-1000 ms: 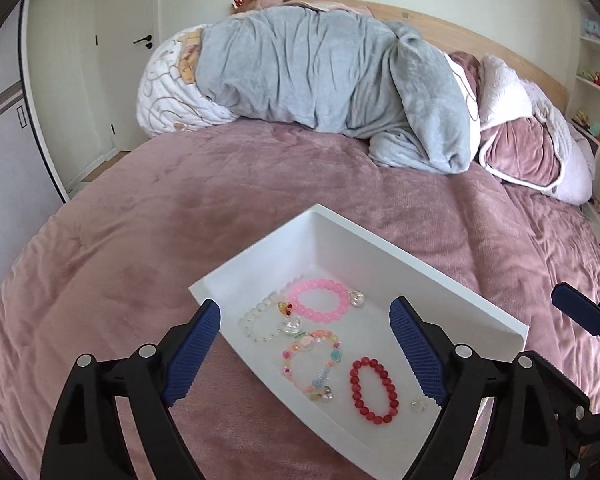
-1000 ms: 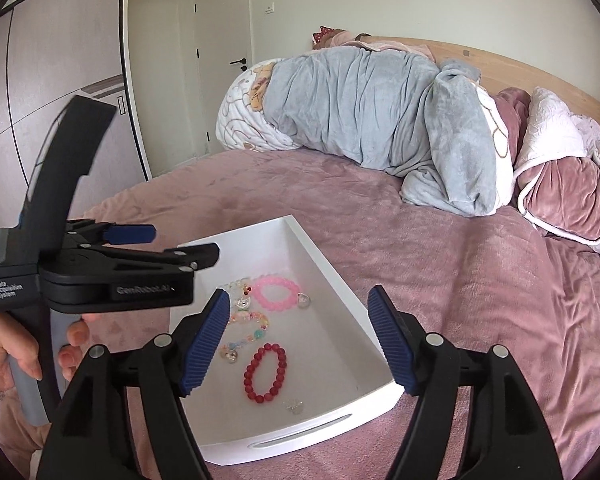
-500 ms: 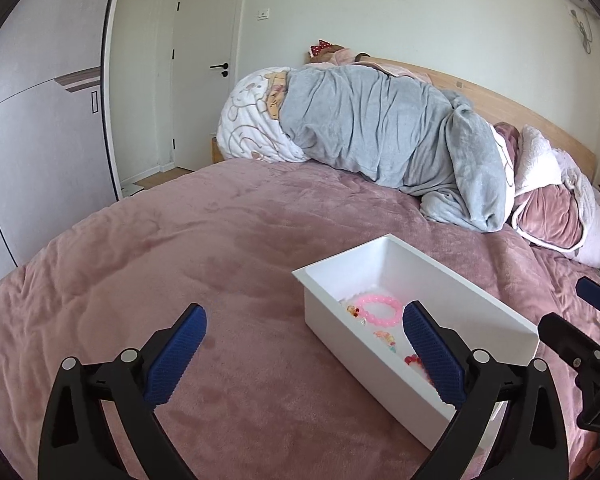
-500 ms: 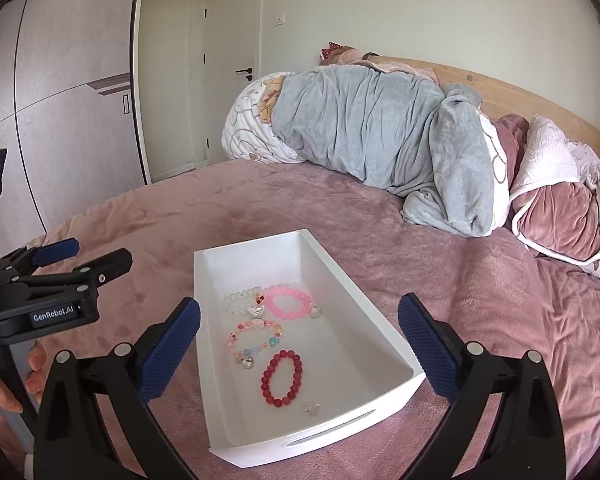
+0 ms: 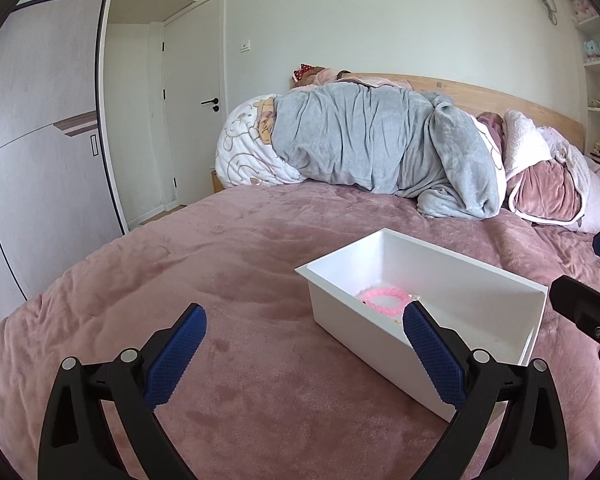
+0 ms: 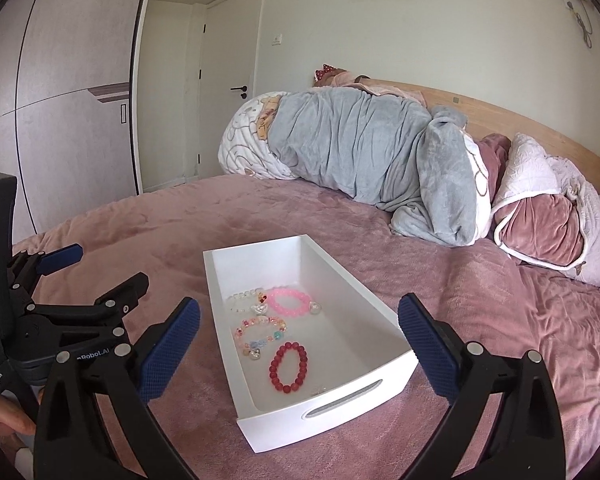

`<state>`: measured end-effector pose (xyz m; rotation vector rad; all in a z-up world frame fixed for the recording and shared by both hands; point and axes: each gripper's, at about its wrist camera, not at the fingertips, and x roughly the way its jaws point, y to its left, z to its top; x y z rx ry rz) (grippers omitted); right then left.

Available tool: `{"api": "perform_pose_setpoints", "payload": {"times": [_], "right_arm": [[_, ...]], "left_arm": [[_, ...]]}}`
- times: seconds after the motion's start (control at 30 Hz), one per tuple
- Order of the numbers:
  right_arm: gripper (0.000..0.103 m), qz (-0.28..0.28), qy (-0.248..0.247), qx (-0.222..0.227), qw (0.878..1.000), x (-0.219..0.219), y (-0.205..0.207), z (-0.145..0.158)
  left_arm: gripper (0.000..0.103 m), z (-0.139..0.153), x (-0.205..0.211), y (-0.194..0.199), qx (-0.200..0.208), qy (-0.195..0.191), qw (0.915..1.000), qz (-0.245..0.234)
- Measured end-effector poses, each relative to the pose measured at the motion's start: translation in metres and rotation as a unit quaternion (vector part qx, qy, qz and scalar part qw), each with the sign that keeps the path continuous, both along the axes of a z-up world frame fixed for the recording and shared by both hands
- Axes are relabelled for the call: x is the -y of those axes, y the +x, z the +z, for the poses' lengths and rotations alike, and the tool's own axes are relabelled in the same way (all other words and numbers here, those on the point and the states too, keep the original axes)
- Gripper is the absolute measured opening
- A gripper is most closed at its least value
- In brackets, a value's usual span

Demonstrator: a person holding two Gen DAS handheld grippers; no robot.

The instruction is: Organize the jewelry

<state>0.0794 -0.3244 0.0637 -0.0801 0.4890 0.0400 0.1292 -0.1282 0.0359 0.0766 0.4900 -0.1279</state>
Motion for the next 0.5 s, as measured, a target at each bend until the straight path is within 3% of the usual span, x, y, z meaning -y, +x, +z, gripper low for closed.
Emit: {"api": "perform_pose_setpoints", "payload": {"times": [0.5], "right_arm": [[0.098,-0.009,0.02,-0.007,1.0,0.014,0.004,-0.01]], "left_arm": [[0.1,0.011,0.015,0.001,0.009,-0.006,0.9999,0.005]]}}
